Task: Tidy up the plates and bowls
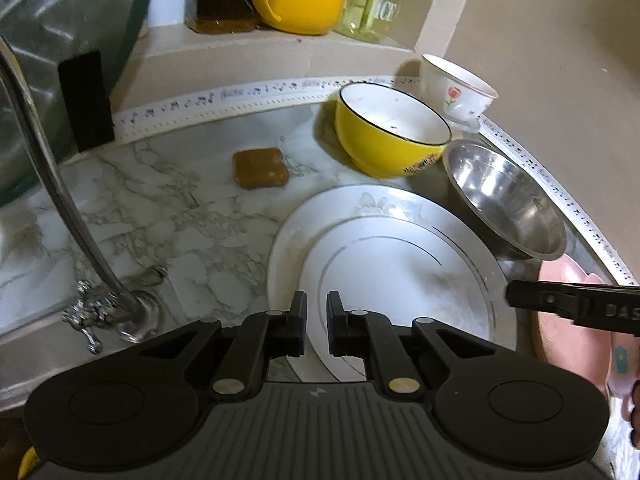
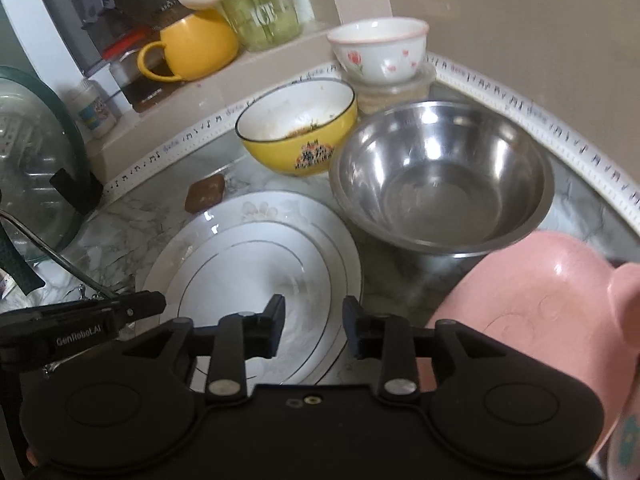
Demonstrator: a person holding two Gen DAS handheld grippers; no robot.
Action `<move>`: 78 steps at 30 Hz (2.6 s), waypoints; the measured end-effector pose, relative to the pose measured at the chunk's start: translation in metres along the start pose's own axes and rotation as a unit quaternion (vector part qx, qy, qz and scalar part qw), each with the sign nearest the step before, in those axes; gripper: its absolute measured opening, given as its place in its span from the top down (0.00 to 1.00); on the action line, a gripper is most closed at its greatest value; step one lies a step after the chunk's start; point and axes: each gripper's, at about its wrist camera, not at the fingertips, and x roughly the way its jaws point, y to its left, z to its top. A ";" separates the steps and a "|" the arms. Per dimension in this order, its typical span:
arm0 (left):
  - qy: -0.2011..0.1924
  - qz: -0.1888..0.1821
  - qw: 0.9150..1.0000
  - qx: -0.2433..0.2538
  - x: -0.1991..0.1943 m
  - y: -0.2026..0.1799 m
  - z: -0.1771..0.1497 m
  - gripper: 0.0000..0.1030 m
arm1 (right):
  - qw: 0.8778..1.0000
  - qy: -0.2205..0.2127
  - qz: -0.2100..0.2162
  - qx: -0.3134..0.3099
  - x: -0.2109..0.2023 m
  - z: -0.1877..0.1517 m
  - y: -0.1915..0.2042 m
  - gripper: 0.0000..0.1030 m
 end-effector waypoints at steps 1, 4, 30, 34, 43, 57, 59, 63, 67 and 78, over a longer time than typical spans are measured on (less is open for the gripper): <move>-0.002 0.003 1.000 0.000 -0.001 0.001 0.001 0.90 | 1.000 -0.003 -0.002 -0.002 -0.002 0.001 -0.001 0.64; -0.005 0.017 1.000 -0.001 -0.001 0.003 0.004 0.76 | 1.000 -0.008 -0.015 -0.004 -0.003 0.002 -0.004 0.58; 0.042 0.005 0.996 -0.073 0.027 0.020 0.007 0.81 | 0.998 0.025 -0.001 0.056 0.031 0.001 -0.028 0.93; 0.042 0.005 0.996 -0.083 0.025 0.024 0.005 0.85 | 0.998 0.025 -0.002 0.056 0.030 0.001 -0.028 0.93; 0.054 -0.011 0.996 -0.075 0.006 0.023 -0.015 0.85 | 0.997 0.041 -0.002 0.059 0.012 -0.017 -0.028 0.94; 0.078 -0.037 0.995 -0.054 -0.041 0.004 -0.075 0.85 | 0.995 0.052 -0.001 0.081 -0.048 -0.088 -0.035 0.94; 0.080 -0.039 0.995 -0.044 -0.049 -0.002 -0.085 0.85 | 0.995 0.049 -0.004 0.083 -0.059 -0.099 -0.036 0.94; 0.086 -0.050 0.994 -0.040 -0.061 -0.012 -0.103 0.85 | 0.994 0.048 -0.008 0.097 -0.078 -0.121 -0.041 0.94; 0.094 -0.060 0.993 -0.028 -0.073 -0.024 -0.120 0.85 | 0.993 0.041 -0.011 0.109 -0.098 -0.139 -0.046 0.94; 0.109 -0.076 0.991 0.011 -0.090 -0.054 -0.144 0.85 | 0.991 0.038 -0.028 0.128 -0.132 -0.175 -0.064 0.94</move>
